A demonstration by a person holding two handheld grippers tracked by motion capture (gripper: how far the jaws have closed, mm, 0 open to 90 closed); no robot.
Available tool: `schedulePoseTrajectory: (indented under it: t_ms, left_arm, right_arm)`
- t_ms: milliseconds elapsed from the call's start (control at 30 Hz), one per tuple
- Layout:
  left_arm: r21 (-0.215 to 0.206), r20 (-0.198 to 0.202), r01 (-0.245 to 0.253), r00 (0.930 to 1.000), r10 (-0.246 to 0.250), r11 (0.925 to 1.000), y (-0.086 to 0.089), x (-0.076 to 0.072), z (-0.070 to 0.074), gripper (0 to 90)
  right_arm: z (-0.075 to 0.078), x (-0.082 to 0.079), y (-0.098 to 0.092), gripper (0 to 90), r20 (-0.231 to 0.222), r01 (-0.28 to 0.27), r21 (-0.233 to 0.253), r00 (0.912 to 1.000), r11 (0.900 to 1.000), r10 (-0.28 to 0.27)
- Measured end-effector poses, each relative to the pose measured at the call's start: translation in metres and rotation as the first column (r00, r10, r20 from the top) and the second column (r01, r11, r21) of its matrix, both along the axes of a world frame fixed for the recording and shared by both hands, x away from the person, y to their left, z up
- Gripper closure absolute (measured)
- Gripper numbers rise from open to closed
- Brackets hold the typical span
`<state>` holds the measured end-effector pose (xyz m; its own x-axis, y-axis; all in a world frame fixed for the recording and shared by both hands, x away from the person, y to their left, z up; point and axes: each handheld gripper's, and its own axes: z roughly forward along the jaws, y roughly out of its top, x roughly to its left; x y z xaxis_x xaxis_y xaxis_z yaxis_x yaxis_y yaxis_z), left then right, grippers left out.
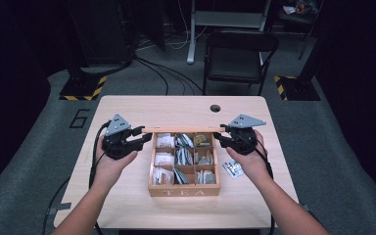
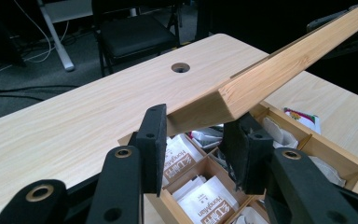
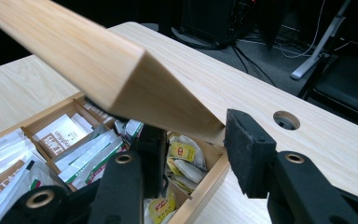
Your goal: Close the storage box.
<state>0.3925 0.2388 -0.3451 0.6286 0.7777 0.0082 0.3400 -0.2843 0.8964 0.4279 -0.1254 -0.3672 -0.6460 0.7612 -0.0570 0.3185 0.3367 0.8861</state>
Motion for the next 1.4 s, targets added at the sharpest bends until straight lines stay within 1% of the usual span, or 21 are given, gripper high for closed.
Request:
schedulePoseTrajectory:
  t_ms: [33, 133, 200, 233, 300, 367, 467, 533, 567, 600, 633, 667, 767, 800, 867, 1100, 1133, 1167, 1233, 1300, 1400]
  left_arm:
    - [0.002, 0.0, 0.0, 1.0, 0.0, 1.0, 0.0, -0.001, 0.0, 60.5]
    - [-0.001, -0.002, 0.0, 1.0, 0.0, 1.0, 0.0, -0.002, -0.002, 60.4]
    - [0.006, -0.008, 0.004, 1.0, -0.004, 1.0, 0.0, -0.003, -0.002, 60.4]
    - [0.004, -0.008, 0.003, 1.0, -0.003, 1.0, 0.0, -0.004, -0.002, 60.3]
    - [0.007, -0.011, 0.005, 0.9999, -0.005, 1.0, 0.0, -0.004, -0.003, 60.4]
    - [0.012, -0.013, 0.006, 0.9999, -0.006, 0.9999, 0.0, -0.006, -0.004, 60.4]
    - [0.015, -0.014, 0.008, 0.9999, -0.008, 0.9999, 0.0, -0.009, -0.006, 60.3]
    - [0.016, -0.014, 0.008, 0.9999, -0.008, 0.9998, 0.0, -0.01, -0.008, 60.2]
    - [0.016, -0.015, 0.008, 0.9999, -0.007, 0.9998, 0.0, -0.011, -0.008, 60.1]
    - [0.015, -0.016, 0.01, 0.9998, -0.01, 0.9998, 0.0, -0.012, -0.009, 60.1]
    - [0.015, -0.017, 0.011, 0.9998, -0.01, 0.9998, 0.0, -0.013, -0.01, 60.1]
    - [0.018, -0.019, 0.012, 0.9997, -0.012, 0.9998, 0.0, -0.013, -0.011, 60.0]
    - [0.015, -0.023, 0.018, 0.9996, -0.017, 0.9997, 0.0, -0.015, -0.013, 59.8]
    - [0.016, -0.028, 0.018, 0.9994, -0.017, 0.9997, 0.0, -0.017, -0.014, 59.8]
    - [0.022, -0.024, 0.019, 0.9995, -0.019, 0.9996, 0.0, -0.018, -0.016, 59.7]
    - [0.028, -0.03, 0.022, 0.9993, -0.022, 0.9994, 0.001, -0.025, -0.024, 59.8]
    - [0.029, -0.03, 0.022, 0.9993, -0.021, 0.9993, 0.001, -0.027, -0.025, 59.8]
    - [0.029, -0.028, 0.021, 0.9994, -0.02, 0.9994, 0.001, -0.028, -0.026, 59.8]
    - [0.034, -0.029, 0.023, 0.9993, -0.022, 0.9991, 0.001, -0.029, -0.028, 59.7]
    - [0.044, -0.041, 0.029, 0.9988, -0.027, 0.9986, 0.001, -0.034, -0.034, 59.7]
    - [0.048, -0.045, 0.03, 0.9986, -0.028, 0.9984, 0.0, -0.04, -0.043, 59.7]
  right_arm:
    - [0.0, 0.0, 0.0, 59.2, -0.001, -0.003, -0.003, 1.0, 1.0, 0.003]
    - [-0.002, -0.001, -0.001, 58.7, -0.012, -0.001, 0.01, 0.9999, 1.0, 0.001]
    - [-0.002, -0.002, -0.002, 57.9, -0.024, -0.004, 0.017, 0.9997, 1.0, 0.004]
    - [-0.003, -0.002, -0.002, 56.5, -0.037, -0.002, 0.03, 0.9993, 1.0, 0.003]
    - [-0.002, -0.004, -0.003, 54.2, -0.044, -0.003, 0.042, 0.999, 0.999, 0.005]
    - [-0.001, -0.006, -0.003, 52.6, -0.031, -0.008, 0.032, 0.9995, 0.999, 0.009]
    - [0.0, -0.013, -0.003, 52.4, -0.026, -0.017, 0.027, 0.9995, 1.0, 0.018]
    - [0.001, -0.019, -0.003, 52.2, -0.013, -0.032, 0.008, 0.9994, 0.999, 0.032]
    - [0.002, -0.024, -0.003, 52.2, 0.004, -0.032, -0.001, 0.9995, 0.999, 0.032]
    - [0.003, -0.026, -0.003, 52.1, 0.004, -0.031, -0.004, 0.9995, 1.0, 0.031]
    - [0.004, -0.029, -0.003, 52.2, 0.017, -0.038, -0.004, 0.9991, 0.999, 0.038]
    - [0.005, -0.031, -0.003, 52.2, 0.014, -0.031, -0.002, 0.9994, 1.0, 0.031]
    - [0.006, -0.036, -0.005, 53.6, 0.025, -0.037, -0.008, 0.999, 0.999, 0.038]
    - [0.006, -0.038, -0.005, 54.1, 0.021, -0.042, -0.001, 0.9989, 0.999, 0.042]
    - [0.006, -0.04, -0.006, 55.0, 0.016, -0.05, -0.002, 0.9986, 0.999, 0.05]
    - [-0.001, -0.046, -0.007, 55.3, 0.012, -0.052, 0.004, 0.9986, 0.999, 0.052]
    - [-0.002, -0.048, -0.007, 55.3, 0.005, -0.051, 0.004, 0.9987, 0.999, 0.051]
    - [-0.003, -0.049, -0.008, 55.2, 0.005, -0.058, 0.0, 0.9983, 0.998, 0.058]
    - [-0.005, -0.05, -0.007, 55.2, 0.008, -0.052, 0.004, 0.9986, 0.999, 0.052]
    - [-0.012, -0.055, -0.008, 55.0, 0.0, -0.056, 0.004, 0.9984, 0.998, 0.056]
    - [-0.018, -0.06, -0.008, 54.7, -0.005, -0.045, 0.012, 0.999, 0.999, 0.046]
